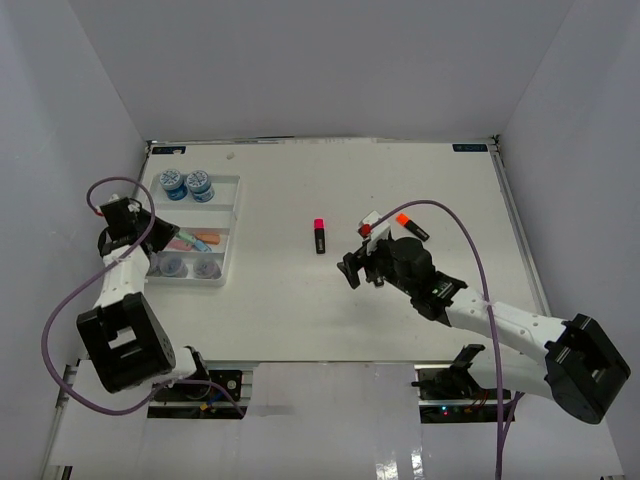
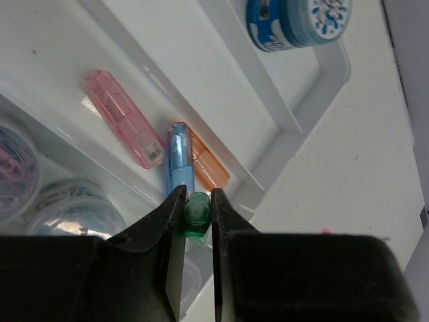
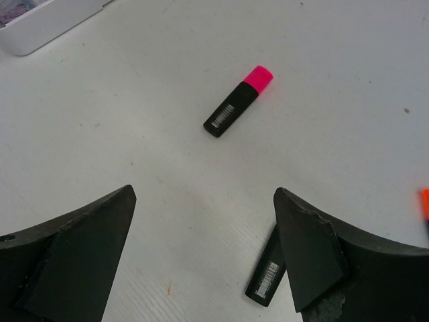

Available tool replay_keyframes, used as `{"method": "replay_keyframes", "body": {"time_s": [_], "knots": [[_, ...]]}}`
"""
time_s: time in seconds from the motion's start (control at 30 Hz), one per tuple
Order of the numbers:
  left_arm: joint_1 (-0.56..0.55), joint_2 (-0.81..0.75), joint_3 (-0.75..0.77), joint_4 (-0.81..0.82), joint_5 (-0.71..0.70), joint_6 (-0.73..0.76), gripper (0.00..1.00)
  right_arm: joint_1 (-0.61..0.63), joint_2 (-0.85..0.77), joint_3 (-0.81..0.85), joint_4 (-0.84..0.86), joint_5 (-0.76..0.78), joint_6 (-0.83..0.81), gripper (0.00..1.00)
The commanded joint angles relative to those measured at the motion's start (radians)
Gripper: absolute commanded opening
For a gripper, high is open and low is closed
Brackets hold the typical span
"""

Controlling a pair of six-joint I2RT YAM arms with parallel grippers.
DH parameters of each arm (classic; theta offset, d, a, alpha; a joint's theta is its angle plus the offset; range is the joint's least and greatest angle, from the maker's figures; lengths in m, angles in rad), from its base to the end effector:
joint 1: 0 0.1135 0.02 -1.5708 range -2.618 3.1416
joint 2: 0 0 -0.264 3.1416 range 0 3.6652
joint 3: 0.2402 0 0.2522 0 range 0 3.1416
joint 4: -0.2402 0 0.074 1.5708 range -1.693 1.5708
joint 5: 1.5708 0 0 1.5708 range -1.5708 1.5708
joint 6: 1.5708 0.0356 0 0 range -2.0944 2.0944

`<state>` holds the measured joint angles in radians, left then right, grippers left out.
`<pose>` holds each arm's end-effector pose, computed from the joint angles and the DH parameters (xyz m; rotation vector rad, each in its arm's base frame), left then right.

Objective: Sort the stationery into containers
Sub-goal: Place the stationery in the storage box.

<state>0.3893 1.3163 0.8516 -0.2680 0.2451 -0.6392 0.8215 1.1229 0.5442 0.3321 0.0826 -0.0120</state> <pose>0.2624 0.0983 0.2403 -1.0249 2.0716 -0.4101 0.1722 0.1808 0.2410 -0.6921 1.7102 0.4960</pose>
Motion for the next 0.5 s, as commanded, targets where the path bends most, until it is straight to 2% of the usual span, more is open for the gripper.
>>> {"method": "replay_keyframes", "body": {"time_s": [0.0, 0.17, 0.47], "knots": [[0.031, 0.064, 0.015, 0.019, 0.049, 0.016, 0.19, -0.012, -0.041, -0.023, 0.035, 0.023, -0.016, 0.9], [0.052, 0.156, 0.075, 0.027, 0.023, 0.013, 0.25, -0.025, -0.06, -0.046, 0.057, 0.013, -0.008, 0.9], [0.085, 0.218, 0.095, 0.042, 0.028, 0.0, 0.46, -0.032, -0.055, -0.055, 0.067, 0.003, -0.002, 0.9]]}}
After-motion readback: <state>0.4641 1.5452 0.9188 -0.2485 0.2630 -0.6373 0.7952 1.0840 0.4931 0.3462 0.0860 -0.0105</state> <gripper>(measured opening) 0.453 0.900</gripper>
